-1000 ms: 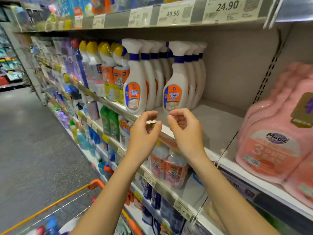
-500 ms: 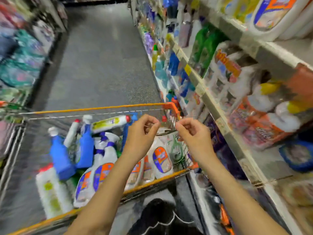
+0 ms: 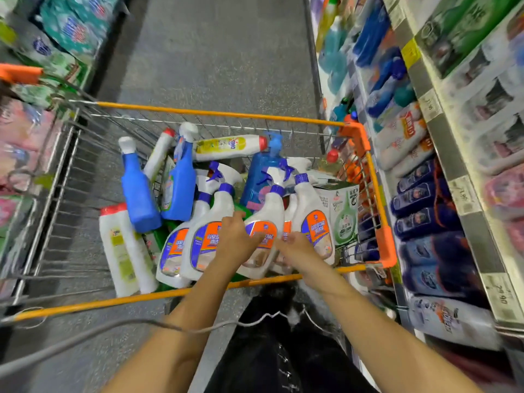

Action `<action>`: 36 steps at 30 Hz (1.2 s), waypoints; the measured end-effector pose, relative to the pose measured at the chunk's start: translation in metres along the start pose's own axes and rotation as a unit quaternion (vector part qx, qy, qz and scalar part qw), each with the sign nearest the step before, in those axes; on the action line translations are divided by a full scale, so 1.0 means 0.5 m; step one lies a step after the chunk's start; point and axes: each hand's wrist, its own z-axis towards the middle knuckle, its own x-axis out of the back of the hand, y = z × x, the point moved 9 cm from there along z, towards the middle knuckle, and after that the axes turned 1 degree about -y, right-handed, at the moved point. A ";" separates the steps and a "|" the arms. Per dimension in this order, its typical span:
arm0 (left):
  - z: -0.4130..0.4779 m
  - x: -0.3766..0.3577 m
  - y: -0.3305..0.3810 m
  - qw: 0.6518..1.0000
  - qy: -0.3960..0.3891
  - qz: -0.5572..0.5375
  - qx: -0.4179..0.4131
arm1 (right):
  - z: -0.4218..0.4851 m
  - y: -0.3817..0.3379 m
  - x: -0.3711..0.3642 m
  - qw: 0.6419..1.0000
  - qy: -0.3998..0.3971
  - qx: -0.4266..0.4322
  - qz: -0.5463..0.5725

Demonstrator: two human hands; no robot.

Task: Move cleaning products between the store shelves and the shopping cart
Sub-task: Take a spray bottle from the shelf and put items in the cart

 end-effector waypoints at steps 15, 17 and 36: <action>0.079 -0.073 -0.055 0.982 -0.099 0.155 0.037 | 0.065 0.057 -0.074 0.989 0.031 -0.093 0.114; 0.081 -0.070 -0.052 0.982 -0.097 0.159 0.037 | 0.062 0.055 -0.073 0.987 0.030 -0.094 0.130; 0.002 0.067 0.046 0.975 -0.030 -0.216 -0.050 | -0.059 -0.123 -0.007 0.970 0.003 0.138 0.202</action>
